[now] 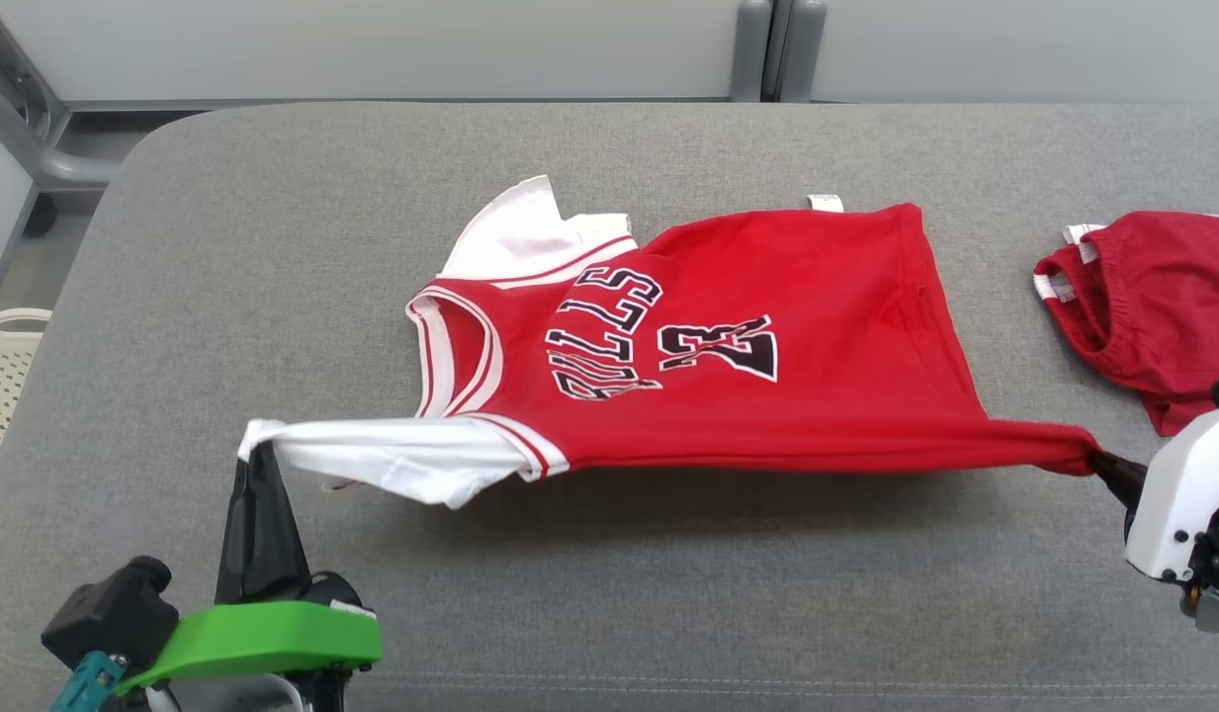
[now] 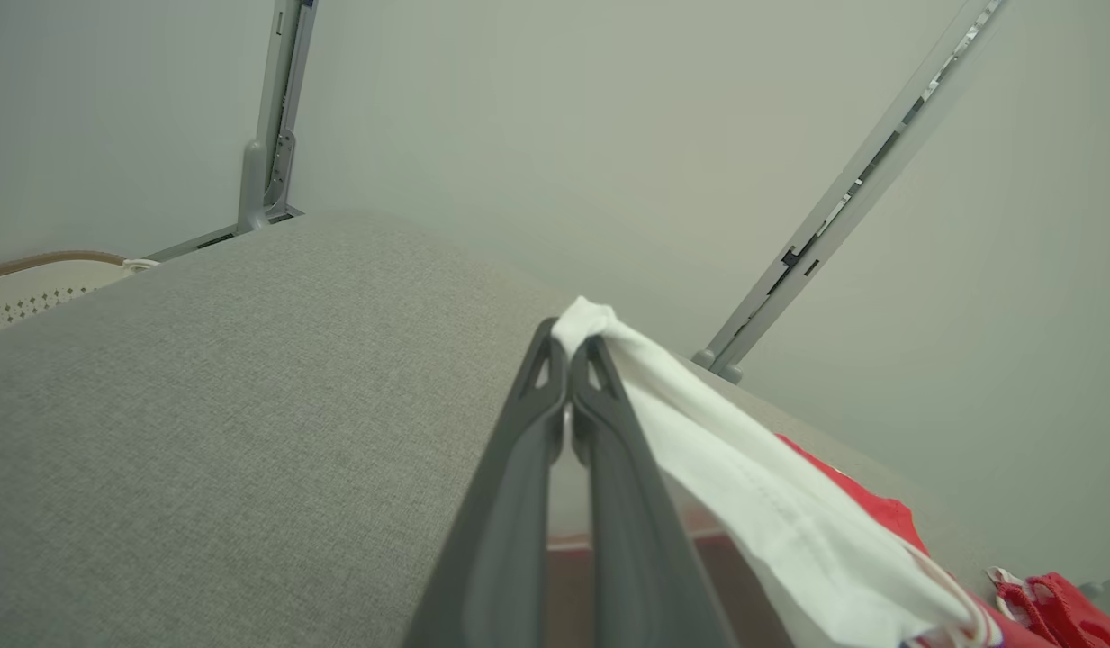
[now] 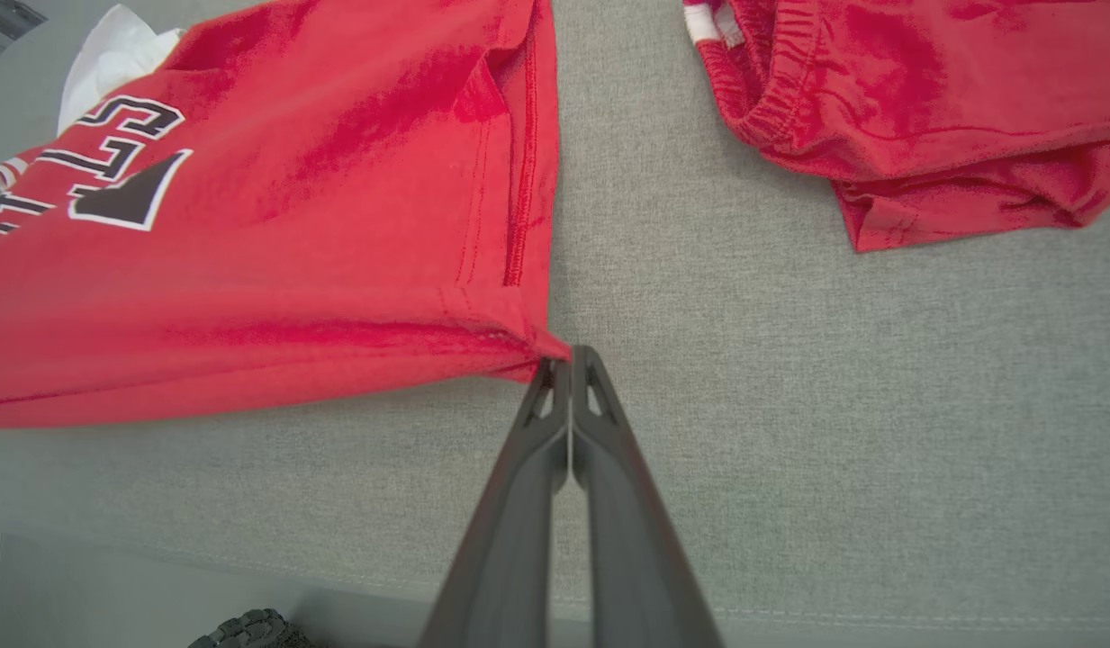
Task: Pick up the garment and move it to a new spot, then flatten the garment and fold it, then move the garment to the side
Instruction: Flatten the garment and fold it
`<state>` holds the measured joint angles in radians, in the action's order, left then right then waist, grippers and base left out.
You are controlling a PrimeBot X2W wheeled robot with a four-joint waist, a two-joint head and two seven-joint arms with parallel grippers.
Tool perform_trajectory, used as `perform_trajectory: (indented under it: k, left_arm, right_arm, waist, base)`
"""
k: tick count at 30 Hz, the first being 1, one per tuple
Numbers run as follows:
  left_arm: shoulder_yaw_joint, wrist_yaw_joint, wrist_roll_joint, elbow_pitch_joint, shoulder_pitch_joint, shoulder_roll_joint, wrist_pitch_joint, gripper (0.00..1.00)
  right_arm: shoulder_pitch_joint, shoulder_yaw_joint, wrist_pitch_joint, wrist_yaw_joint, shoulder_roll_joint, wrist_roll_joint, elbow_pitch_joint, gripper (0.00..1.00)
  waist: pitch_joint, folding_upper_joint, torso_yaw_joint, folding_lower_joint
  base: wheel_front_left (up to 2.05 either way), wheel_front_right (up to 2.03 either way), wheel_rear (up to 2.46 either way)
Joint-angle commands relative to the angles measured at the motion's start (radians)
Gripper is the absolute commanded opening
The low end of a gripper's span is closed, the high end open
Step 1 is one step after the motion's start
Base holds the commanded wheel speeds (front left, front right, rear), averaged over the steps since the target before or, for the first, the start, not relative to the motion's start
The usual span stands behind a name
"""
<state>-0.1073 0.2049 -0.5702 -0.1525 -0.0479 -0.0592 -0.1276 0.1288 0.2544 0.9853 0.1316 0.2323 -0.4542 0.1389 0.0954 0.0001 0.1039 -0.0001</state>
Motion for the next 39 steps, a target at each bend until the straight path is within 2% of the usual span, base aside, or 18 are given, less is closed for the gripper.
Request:
perform_trajectory:
  k: [1,5,14,30,34,39]
  left_arm:
    - [0.000,0.014,-0.002,0.006,-0.027,-0.003,-0.006,0.00]
    - [-0.005,0.035,-0.002,0.014,-0.069,-0.002,-0.009,0.00]
    - [0.005,0.066,0.009,0.010,-0.150,-0.021,0.004,0.00]
    - [-0.008,0.121,0.056,-0.063,-0.228,-0.069,0.073,0.00]
    - [-0.042,0.109,0.091,-0.051,-0.204,-0.108,0.120,0.00]
    - [-0.141,0.086,0.196,-0.023,-0.119,-0.205,0.279,0.00]
  right_arm:
    - [-0.028,0.012,0.036,-0.002,-0.002,0.019,0.018,0.00]
    - [-0.076,0.023,0.137,-0.002,-0.023,0.037,0.060,0.00]
    - [-0.127,0.061,0.234,-0.002,-0.058,0.054,0.125,0.00]
    - [-0.165,0.097,0.262,-0.002,-0.096,0.057,0.178,0.00]
    - [-0.153,0.100,0.237,-0.002,-0.104,0.050,0.180,0.00]
    - [-0.143,0.080,0.233,-0.002,-0.107,0.054,0.164,0.00]
  waist:
    - [-0.003,-0.0001,0.003,0.0001]
    - [-0.001,-0.0001,0.010,0.0001]
    - [0.008,-0.0001,0.026,0.0001]
    - [0.014,-0.0001,0.019,0.0001]
    - [0.027,-0.0001,0.019,0.0001]
    - [0.047,-0.0001,0.021,0.0001]
  base:
    - [0.00,0.00,0.00]
    - [0.00,0.00,0.00]
    - [0.00,0.00,0.00]
    - [0.00,0.00,0.00]
    - [0.00,0.00,0.00]
    - [0.00,0.00,0.00]
